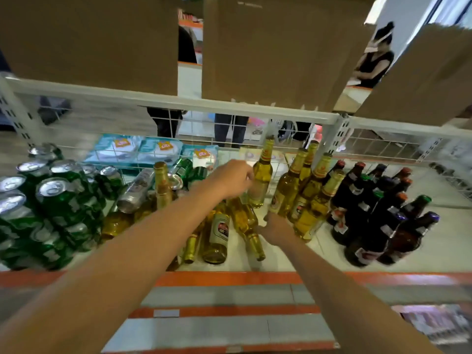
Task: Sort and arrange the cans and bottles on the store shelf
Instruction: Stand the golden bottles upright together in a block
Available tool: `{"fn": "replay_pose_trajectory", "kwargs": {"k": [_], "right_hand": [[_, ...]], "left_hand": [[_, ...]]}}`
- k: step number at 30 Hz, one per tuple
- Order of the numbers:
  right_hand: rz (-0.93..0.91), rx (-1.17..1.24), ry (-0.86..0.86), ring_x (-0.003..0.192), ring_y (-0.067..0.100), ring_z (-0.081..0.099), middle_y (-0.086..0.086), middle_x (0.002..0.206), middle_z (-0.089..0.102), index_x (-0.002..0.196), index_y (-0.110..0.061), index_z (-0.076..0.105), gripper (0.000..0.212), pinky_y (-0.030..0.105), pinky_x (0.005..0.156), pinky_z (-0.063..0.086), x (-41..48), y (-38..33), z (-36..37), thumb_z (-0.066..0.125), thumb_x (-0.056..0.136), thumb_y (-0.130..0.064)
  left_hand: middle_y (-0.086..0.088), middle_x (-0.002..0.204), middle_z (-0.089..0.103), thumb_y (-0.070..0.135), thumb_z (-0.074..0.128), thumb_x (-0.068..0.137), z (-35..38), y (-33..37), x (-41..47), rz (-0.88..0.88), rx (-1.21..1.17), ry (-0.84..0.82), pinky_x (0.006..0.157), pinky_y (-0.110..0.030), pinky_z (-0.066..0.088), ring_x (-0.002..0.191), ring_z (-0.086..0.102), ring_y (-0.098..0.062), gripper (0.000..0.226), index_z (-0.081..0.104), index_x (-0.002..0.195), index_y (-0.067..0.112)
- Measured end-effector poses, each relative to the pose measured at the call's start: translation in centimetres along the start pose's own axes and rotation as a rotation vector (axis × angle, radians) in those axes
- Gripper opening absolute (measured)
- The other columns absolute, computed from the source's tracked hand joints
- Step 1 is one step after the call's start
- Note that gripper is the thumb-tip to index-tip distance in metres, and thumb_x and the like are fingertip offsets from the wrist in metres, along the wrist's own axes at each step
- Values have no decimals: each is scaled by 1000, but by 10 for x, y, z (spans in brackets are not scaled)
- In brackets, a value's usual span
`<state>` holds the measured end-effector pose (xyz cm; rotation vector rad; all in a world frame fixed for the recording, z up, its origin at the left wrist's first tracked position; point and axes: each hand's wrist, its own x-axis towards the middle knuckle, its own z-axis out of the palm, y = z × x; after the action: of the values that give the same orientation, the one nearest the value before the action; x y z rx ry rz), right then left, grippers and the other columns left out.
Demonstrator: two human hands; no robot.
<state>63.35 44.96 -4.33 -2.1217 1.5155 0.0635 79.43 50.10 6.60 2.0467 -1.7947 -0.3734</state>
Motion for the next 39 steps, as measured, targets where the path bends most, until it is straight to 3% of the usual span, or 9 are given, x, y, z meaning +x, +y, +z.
{"fn": "replay_pose_trajectory", "kwargs": {"k": [6, 9, 12, 16, 20, 24, 28, 32, 39], "right_hand": [[40, 170, -82, 107, 30, 61, 11, 119, 60, 120, -9, 47, 49, 34, 76, 48, 19, 32, 53, 64, 88, -42], [43, 228, -101, 105, 30, 62, 11, 116, 61, 118, -9, 49, 46, 38, 80, 52, 30, 42, 66, 64, 88, -40], [4, 204, -160, 103, 30, 62, 11, 116, 63, 117, -8, 55, 41, 33, 74, 49, 38, 45, 64, 64, 88, -36], [-87, 89, -189, 83, 27, 66, 10, 93, 67, 94, -8, 60, 23, 29, 57, 47, 38, 40, 17, 62, 89, -30], [-181, -40, -105, 56, 13, 67, 1, 65, 65, 72, -14, 56, 24, 27, 53, 51, 25, 20, -66, 63, 91, -26], [-270, -204, 57, 61, 14, 66, -2, 66, 64, 71, -17, 53, 24, 27, 52, 47, 24, -13, -129, 67, 86, -29], [-307, -260, 122, 69, 19, 66, 3, 73, 65, 76, -13, 56, 18, 28, 52, 45, 44, -39, -150, 68, 81, -24], [-334, -314, 198, 78, 22, 58, 4, 86, 58, 88, -13, 57, 16, 31, 56, 42, 63, -50, -149, 69, 83, -23], [-299, -309, 196, 63, 16, 48, 3, 76, 51, 72, -16, 46, 28, 27, 50, 35, 81, -51, -155, 72, 82, -17]], "left_hand": [[-7, 118, 64, 16, 56, 96, 91, -8, 7, -189, 197, -199, 79, -32, 47, 106, 61, -26, 27, 64, 122, 16], [-6, 120, 63, 16, 55, 97, 112, -14, 10, -225, 212, -195, 86, -34, 52, 106, 61, -23, 32, 60, 129, 19], [-6, 135, 55, 12, 56, 96, 119, -22, 17, -228, 195, -194, 97, -38, 50, 121, 55, -25, 48, 49, 142, 24], [-6, 143, 49, 17, 66, 90, 128, -33, 29, -215, 206, -231, 103, -41, 47, 129, 50, -28, 63, 41, 147, 28], [-1, 141, 49, 43, 77, 74, 133, -34, 39, -194, 16, -160, 102, -45, 48, 126, 52, -26, 79, 40, 144, 33], [9, 122, 61, 62, 70, 71, 140, -36, 49, -218, -128, -57, 90, -44, 54, 110, 61, -18, 67, 47, 130, 40], [5, 114, 68, 51, 75, 78, 141, -18, 55, -248, -286, -37, 93, -43, 53, 104, 64, -17, 47, 60, 116, 30], [2, 110, 70, 61, 73, 75, 151, -13, 65, -312, -340, 7, 89, -41, 55, 102, 66, -20, 55, 64, 116, 24], [1, 113, 70, 49, 74, 80, 155, -13, 79, -328, -394, 75, 90, -40, 52, 107, 65, -23, 46, 62, 118, 26]]}}
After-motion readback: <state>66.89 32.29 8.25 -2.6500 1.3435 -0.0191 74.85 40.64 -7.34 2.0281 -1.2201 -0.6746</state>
